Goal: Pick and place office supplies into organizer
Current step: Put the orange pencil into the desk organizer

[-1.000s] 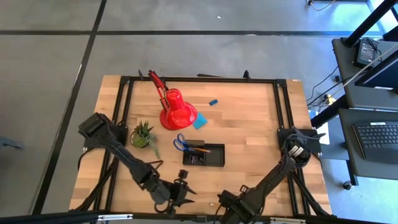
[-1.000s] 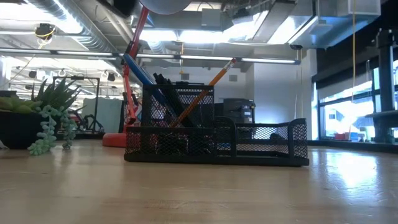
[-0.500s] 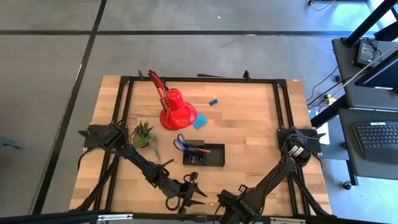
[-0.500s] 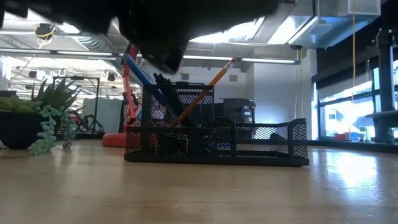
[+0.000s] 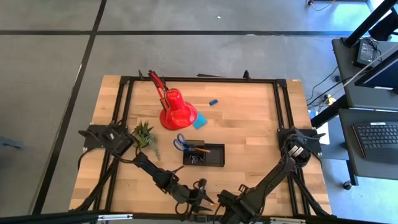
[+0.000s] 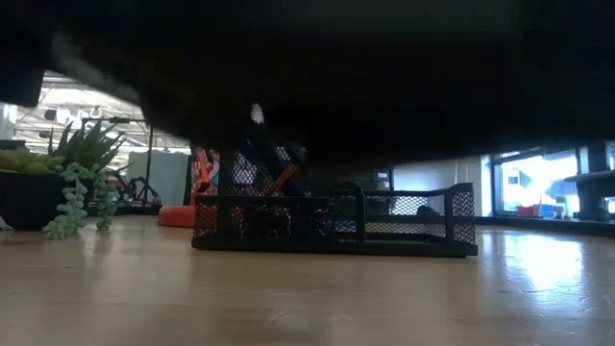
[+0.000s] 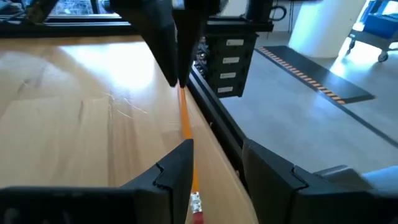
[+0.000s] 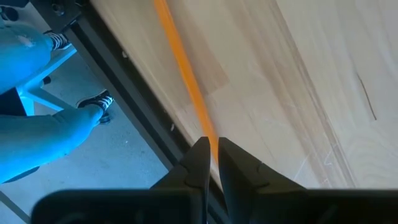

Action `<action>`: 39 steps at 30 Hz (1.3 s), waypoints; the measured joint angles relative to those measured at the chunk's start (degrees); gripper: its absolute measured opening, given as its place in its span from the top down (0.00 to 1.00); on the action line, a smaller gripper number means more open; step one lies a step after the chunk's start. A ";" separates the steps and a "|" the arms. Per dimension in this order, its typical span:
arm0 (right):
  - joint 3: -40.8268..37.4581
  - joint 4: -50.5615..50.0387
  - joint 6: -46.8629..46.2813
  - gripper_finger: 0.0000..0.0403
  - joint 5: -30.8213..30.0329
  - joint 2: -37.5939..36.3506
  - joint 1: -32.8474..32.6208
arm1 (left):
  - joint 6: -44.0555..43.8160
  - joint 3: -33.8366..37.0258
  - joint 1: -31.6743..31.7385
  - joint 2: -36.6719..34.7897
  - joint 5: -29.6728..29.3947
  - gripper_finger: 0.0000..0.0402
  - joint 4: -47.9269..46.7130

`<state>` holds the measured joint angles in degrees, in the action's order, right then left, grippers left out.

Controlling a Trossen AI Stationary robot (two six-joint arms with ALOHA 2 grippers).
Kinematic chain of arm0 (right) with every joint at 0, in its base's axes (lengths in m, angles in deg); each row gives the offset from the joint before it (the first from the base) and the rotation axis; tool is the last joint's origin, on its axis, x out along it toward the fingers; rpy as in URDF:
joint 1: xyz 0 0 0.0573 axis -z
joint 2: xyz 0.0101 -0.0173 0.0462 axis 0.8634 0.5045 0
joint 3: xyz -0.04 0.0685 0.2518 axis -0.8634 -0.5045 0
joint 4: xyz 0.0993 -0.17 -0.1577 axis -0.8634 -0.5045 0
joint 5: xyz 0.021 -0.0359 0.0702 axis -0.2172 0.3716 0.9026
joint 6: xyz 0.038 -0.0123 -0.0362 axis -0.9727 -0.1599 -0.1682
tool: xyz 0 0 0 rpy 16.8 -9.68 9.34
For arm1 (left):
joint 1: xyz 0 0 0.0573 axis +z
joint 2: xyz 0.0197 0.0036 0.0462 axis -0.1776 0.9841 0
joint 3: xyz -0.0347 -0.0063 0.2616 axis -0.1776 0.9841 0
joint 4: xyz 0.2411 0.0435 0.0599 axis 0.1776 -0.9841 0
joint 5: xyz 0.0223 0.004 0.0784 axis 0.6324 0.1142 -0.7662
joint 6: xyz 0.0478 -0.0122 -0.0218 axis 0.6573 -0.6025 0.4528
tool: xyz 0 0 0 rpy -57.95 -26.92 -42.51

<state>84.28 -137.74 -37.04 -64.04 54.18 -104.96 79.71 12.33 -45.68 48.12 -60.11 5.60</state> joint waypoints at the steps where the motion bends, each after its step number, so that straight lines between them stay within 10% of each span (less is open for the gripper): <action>1: 0.00 0.00 0.00 0.91 -0.22 0.00 0.00 | 0.34 -0.69 -0.01 0.83 -0.03 0.67 -0.03; 39: 0.00 0.02 0.48 0.91 -3.54 -0.02 -0.63 | 2.34 -3.38 1.39 3.46 -0.28 0.67 -11.36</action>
<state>84.28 -137.72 -36.56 -67.58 54.16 -105.59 82.05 8.94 -44.30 51.59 -60.40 -5.76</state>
